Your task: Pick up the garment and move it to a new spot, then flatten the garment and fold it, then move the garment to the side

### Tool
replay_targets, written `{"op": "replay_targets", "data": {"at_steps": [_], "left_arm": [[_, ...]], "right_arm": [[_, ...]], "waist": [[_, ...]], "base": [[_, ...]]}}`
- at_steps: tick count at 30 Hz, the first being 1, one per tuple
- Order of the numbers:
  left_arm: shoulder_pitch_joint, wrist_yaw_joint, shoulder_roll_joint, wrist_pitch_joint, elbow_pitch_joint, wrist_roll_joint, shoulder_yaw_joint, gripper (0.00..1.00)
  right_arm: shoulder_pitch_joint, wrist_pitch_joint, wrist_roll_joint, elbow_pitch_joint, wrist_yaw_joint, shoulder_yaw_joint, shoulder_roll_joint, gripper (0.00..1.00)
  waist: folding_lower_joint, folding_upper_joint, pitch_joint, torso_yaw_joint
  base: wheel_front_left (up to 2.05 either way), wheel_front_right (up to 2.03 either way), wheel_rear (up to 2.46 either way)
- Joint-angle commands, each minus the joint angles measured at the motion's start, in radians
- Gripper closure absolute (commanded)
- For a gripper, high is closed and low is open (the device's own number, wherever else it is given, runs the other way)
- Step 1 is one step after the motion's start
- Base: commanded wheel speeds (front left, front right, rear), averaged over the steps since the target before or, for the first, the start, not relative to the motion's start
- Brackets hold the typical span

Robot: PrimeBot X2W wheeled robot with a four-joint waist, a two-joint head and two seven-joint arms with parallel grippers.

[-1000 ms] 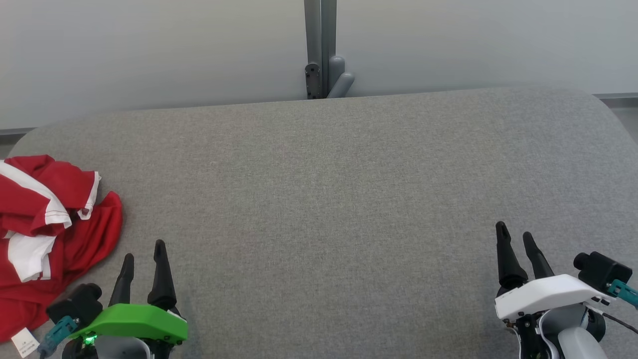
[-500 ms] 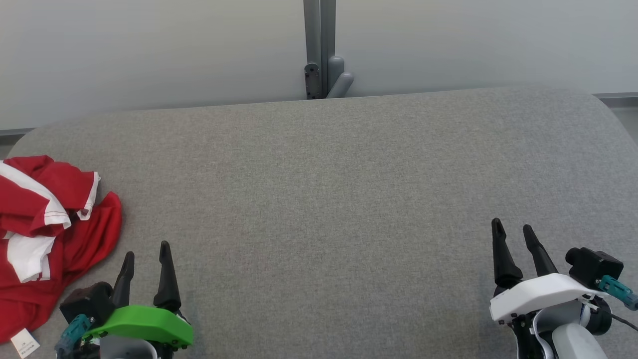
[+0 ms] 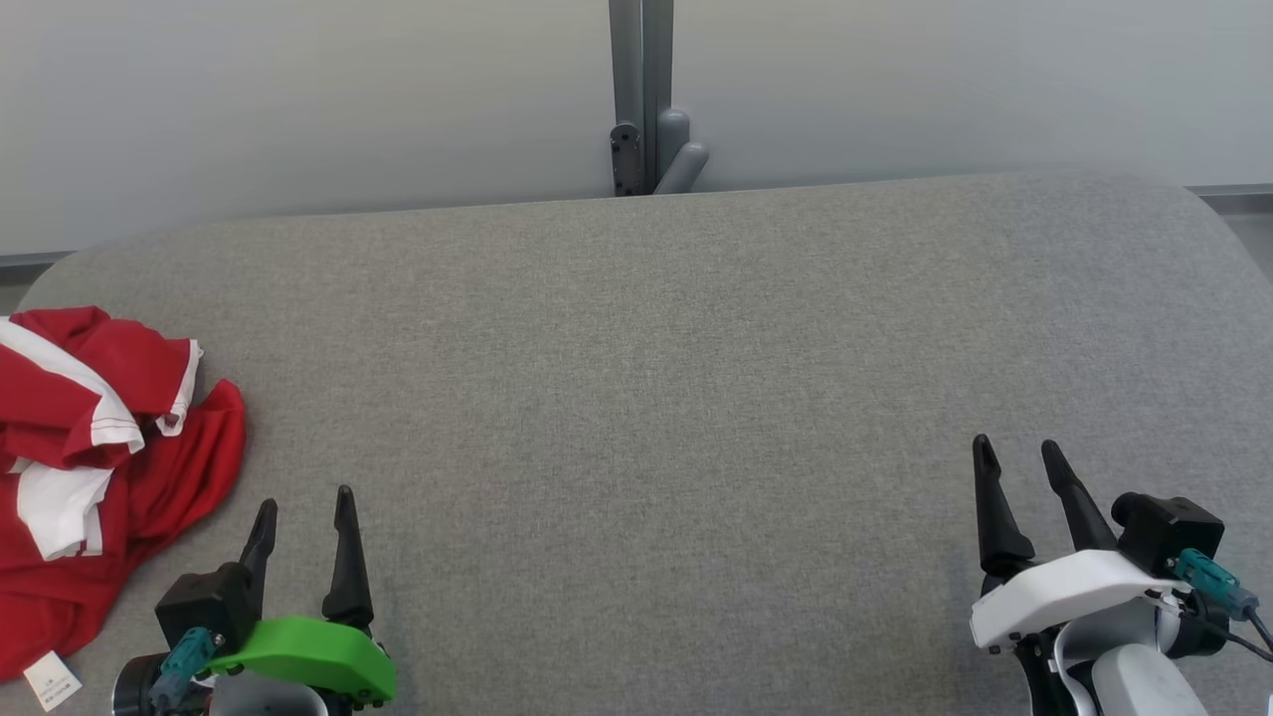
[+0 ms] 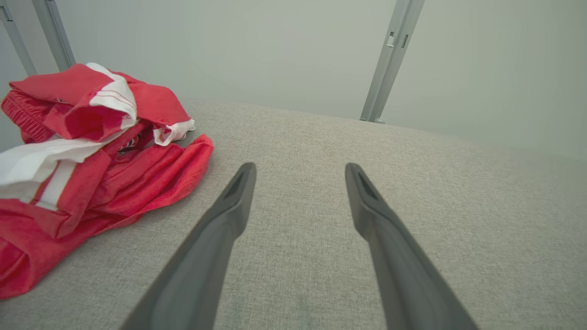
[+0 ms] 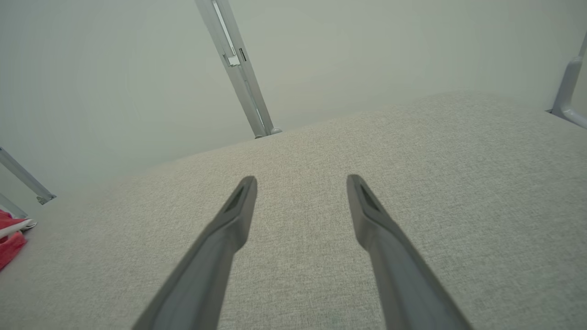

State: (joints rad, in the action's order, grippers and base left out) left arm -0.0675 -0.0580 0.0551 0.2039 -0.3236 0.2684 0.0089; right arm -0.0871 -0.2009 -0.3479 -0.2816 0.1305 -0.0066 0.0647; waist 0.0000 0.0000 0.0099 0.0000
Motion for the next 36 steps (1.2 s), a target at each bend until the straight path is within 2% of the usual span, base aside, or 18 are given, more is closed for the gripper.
{"op": "replay_targets", "data": {"at_steps": [1, 9, 13, 17, 18, 22, 27, 31, 36], "left_arm": [[0.011, 0.007, 0.01, 0.006, 0.006, -0.023, 0.001, 0.0], [0.016, 0.013, 0.01, 0.023, 0.008, -0.089, -0.004, 0.0], [0.013, 0.027, 0.01, 0.031, -0.014, -0.116, 0.01, 0.0], [-0.002, 0.039, 0.006, 0.038, -0.033, -0.135, 0.022, 0.0], [-0.01, 0.04, 0.006, 0.042, -0.043, -0.143, 0.032, 0.0], [-0.022, 0.035, 0.004, 0.049, -0.057, -0.156, 0.054, 0.0], [-0.009, 0.034, 0.003, 0.057, -0.073, -0.181, 0.086, 0.0], [-0.007, 0.008, 0.0, 0.063, -0.089, -0.174, 0.11, 0.0], [-0.046, -0.025, -0.002, 0.061, -0.129, -0.135, 0.138, 0.0]], "right_arm": [[-0.011, -0.009, 0.025, 0.004, 0.0, 0.003, 0.004, 0.0], [-0.017, -0.027, 0.085, 0.0, 0.0, 0.003, 0.003, 0.0], [-0.024, -0.034, 0.117, -0.004, 0.0, 0.023, 0.006, 0.0], [-0.036, -0.042, 0.148, 0.007, 0.0, 0.064, 0.011, 0.0], [-0.049, -0.046, 0.159, 0.005, 0.0, 0.091, 0.014, 0.0], [-0.08, -0.052, 0.183, -0.006, 0.0, 0.152, 0.021, 0.0], [-0.119, -0.061, 0.209, -0.028, 0.0, 0.218, 0.023, 0.0], [-0.132, -0.065, 0.217, -0.036, 0.0, 0.245, 0.024, 0.0], [-0.147, -0.065, 0.204, -0.035, 0.0, 0.255, 0.039, 0.0]], "waist": [[0.0, 0.0, 0.0, 0.002], [0.0, 0.0, 0.005, 0.011], [0.0, 0.0, 0.01, 0.039], [0.0, 0.0, 0.022, 0.122], [0.0, 0.0, 0.033, 0.179], [0.0, 0.0, 0.054, 0.308], [0.0, 0.0, 0.071, 0.433], [0.0, 0.0, 0.08, 0.475], [0.0, 0.0, 0.112, 0.452]], "base": [[0.0, 0.0, 0.0], [0.0, 0.0, 0.0], [0.0, 0.0, 0.0], [0.0, 0.0, 0.0], [0.0, 0.0, 0.0], [0.0, 0.0, 0.0], [0.0, 0.0, 0.0], [0.0, 0.0, 0.0], [0.0, 0.0, 0.0]]}}
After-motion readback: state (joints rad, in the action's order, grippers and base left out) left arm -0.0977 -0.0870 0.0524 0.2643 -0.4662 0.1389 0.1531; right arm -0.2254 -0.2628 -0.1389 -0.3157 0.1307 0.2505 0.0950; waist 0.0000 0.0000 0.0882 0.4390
